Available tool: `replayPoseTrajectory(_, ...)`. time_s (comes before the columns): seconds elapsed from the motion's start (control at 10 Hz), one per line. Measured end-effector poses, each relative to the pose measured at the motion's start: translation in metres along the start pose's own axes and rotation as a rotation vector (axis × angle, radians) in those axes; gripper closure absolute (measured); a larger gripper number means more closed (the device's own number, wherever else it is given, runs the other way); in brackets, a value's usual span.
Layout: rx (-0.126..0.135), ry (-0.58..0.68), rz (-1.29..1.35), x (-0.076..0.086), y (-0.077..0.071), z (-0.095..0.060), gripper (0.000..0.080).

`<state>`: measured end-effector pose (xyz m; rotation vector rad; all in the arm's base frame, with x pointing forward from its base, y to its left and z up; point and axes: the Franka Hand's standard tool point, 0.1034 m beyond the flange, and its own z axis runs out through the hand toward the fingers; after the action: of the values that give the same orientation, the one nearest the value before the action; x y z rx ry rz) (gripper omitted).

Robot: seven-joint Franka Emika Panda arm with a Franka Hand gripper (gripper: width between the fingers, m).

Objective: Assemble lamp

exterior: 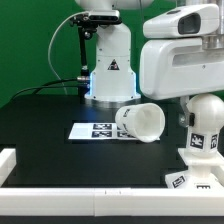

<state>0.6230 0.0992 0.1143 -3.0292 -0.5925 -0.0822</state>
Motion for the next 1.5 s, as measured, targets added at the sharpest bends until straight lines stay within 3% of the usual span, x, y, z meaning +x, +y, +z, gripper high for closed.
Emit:
replayPoseTrajectory(0.3,-0.003,0.028,0.271,0.003,0.001,0.000,0.0228)
replayPoseTrajectory(0.5,0.002,0.058,0.596,0.004,0.003,0.000,0.0228)
replayPoseTrajectory(0.7,0.040,0.052,0.994,0.002,0.008,0.001,0.0226)
replayPoseTrajectory(0.9,0.077,0.040,1.189,-0.001,0.011,0.002,0.0226)
replayPoseTrajectory(1.1,0.076,0.040,1.152,-0.001,0.010,0.002,0.0198)
replayPoseTrajectory(1.2,0.063,0.034,1.076,-0.001,0.009,0.002,0.0121)
replayPoseTrajectory(1.3,0.045,0.022,0.953,-0.002,0.006,0.000,0.0104)
replayPoseTrajectory(1.4,0.009,0.006,0.706,0.000,0.002,-0.003,0.0104)
replayPoseTrajectory(1.5,0.011,-0.007,0.508,0.000,0.003,-0.004,0.0101)
